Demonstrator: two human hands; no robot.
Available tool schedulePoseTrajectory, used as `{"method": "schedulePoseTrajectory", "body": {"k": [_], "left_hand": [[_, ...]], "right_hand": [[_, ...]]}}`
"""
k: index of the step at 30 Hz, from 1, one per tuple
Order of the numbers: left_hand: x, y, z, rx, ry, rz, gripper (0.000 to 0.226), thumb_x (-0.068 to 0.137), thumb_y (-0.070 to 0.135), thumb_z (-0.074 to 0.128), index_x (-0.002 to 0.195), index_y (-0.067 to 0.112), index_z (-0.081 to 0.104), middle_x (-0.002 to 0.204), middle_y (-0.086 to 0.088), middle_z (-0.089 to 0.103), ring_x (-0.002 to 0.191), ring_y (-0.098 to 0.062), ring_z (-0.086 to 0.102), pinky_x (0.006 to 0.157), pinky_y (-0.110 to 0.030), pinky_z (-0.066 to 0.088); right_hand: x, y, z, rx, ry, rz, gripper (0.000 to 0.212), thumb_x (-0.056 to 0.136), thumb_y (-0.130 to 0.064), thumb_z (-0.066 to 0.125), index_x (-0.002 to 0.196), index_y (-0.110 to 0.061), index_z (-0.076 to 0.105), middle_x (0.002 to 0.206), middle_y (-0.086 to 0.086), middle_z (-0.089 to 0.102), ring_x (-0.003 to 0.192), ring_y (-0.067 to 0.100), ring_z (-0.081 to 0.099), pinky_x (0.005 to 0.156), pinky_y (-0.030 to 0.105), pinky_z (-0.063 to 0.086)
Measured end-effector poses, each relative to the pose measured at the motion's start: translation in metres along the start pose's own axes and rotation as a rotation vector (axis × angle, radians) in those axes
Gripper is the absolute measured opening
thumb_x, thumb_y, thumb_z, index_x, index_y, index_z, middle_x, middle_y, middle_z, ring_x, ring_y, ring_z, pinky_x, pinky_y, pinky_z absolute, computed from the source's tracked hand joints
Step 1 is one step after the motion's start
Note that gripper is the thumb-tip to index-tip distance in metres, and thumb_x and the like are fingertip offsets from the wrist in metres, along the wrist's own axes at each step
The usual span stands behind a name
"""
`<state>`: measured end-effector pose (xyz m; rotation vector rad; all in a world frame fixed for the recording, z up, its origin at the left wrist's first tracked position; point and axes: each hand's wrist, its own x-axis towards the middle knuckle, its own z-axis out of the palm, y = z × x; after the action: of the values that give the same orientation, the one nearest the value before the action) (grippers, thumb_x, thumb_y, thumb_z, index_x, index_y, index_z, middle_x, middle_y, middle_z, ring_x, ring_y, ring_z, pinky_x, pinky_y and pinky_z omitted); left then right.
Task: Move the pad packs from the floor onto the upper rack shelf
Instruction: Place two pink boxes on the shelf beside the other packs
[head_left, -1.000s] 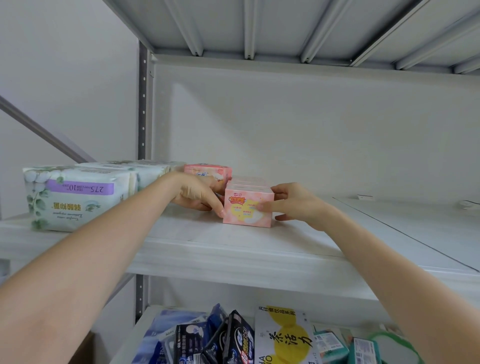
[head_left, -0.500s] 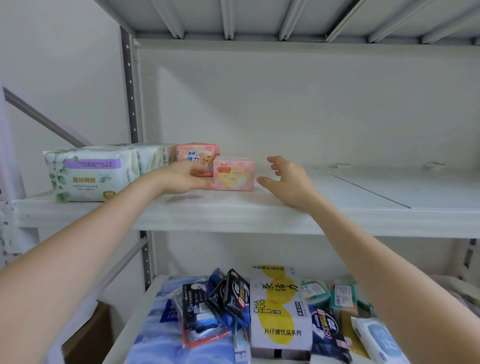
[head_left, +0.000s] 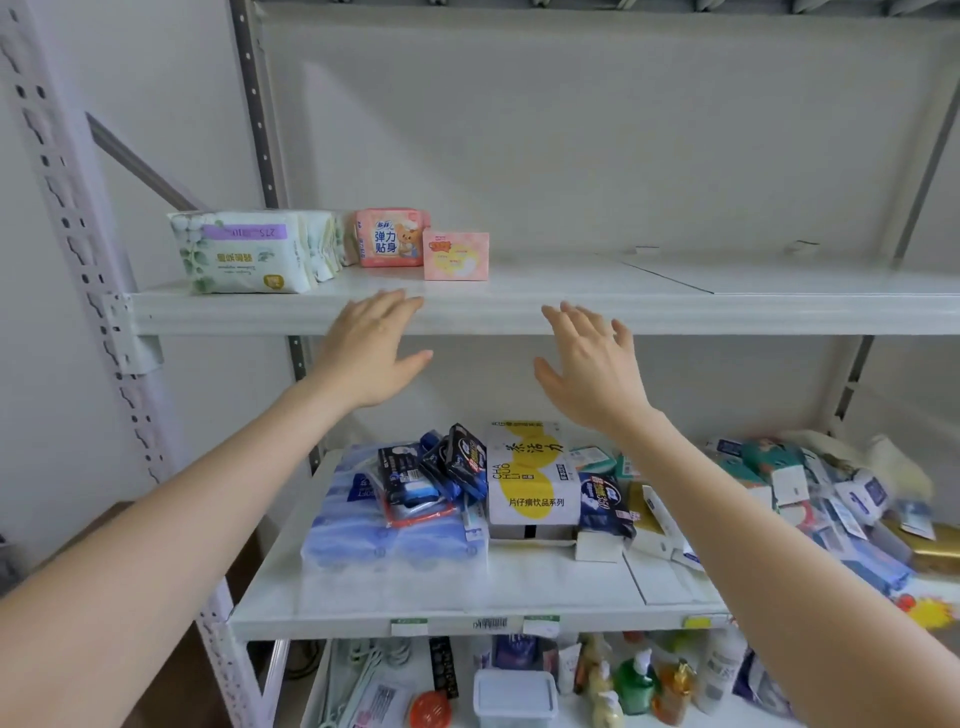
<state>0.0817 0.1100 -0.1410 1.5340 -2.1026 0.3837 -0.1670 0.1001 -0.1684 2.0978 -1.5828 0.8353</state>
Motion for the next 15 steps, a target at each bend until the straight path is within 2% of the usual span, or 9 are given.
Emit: {"method": "schedulePoseTrajectory", "body": {"k": [6, 15], "left_hand": [[-0.051, 0.039, 0.026, 0.123, -0.084, 0.028, 0.07, 0.095, 0.049, 0.047, 0.153, 0.021, 0.019, 0.161, -0.005, 0.018, 0.148, -0.023, 0.014, 0.121, -0.044, 0.008], [-0.144, 0.127, 0.08, 0.166, -0.129, -0.038, 0.067, 0.096, 0.047, 0.046, 0.153, 0.021, 0.022, 0.161, -0.005, 0.019, 0.149, -0.023, 0.011, 0.121, -0.045, 0.006]], "right_hand": [[-0.067, 0.015, 0.003, -0.069, -0.119, -0.006, 0.061, 0.096, -0.04, 0.045, 0.149, -0.018, 0.024, 0.157, 0.007, 0.026, 0.145, 0.023, 0.021, 0.116, 0.053, 0.012], [-0.174, 0.052, -0.005, -0.1, -0.262, -0.065, 0.064, 0.097, -0.043, 0.041, 0.151, -0.018, 0.02, 0.158, 0.008, 0.022, 0.147, 0.025, 0.018, 0.116, 0.055, 0.01]]}}
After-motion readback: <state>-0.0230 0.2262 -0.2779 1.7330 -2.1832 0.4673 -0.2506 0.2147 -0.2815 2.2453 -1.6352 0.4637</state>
